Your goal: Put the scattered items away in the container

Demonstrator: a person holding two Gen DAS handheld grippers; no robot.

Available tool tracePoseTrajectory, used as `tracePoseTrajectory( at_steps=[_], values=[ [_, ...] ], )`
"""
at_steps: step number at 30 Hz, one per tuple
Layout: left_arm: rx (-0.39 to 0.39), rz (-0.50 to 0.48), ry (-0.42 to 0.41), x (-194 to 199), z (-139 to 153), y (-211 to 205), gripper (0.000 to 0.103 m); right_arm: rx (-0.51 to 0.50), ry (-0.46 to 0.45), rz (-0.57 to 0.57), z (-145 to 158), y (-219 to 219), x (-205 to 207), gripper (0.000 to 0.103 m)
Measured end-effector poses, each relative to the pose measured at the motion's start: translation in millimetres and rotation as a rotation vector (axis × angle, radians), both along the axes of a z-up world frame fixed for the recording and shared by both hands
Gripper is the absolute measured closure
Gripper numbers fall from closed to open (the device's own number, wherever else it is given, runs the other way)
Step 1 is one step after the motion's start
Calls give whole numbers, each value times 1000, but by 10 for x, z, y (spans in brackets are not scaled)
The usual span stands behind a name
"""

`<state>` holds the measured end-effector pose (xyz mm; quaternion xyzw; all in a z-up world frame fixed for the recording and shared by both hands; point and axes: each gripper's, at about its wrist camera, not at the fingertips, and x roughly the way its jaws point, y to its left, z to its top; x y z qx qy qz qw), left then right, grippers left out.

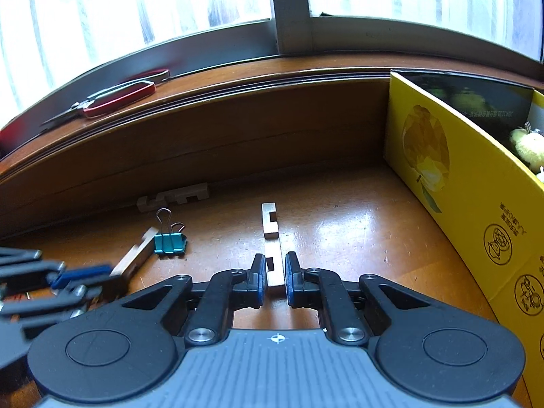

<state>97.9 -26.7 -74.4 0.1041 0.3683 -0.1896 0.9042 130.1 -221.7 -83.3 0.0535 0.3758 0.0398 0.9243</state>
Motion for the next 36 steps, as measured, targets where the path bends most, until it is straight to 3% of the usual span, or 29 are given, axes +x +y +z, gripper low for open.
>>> tracePoseTrajectory(
  at_steps=[5,10,15,21,27,29,32,36],
  values=[
    [-124,-52,73,-225,26,90,70,40,20,0,54,-21,-105,85],
    [-210,-118,115,-359,16,52,67,38,3,24,201,21,-284,85],
    [-167,-68,59,-402,78,177,59,71,20,76,302,68,-392,85],
    [-97,27,33,-420,61,439,57,167,78,256,325,396,-425,82],
    [-52,97,22,-349,46,635,57,82,92,321,224,796,-328,77],
    [-44,96,-1,-342,88,663,57,18,93,345,193,882,-317,77],
    [-40,55,-47,-334,178,639,56,-34,108,367,157,852,-362,86],
    [-23,-61,-76,-217,226,441,42,-39,112,316,168,640,-373,86]
  ],
)
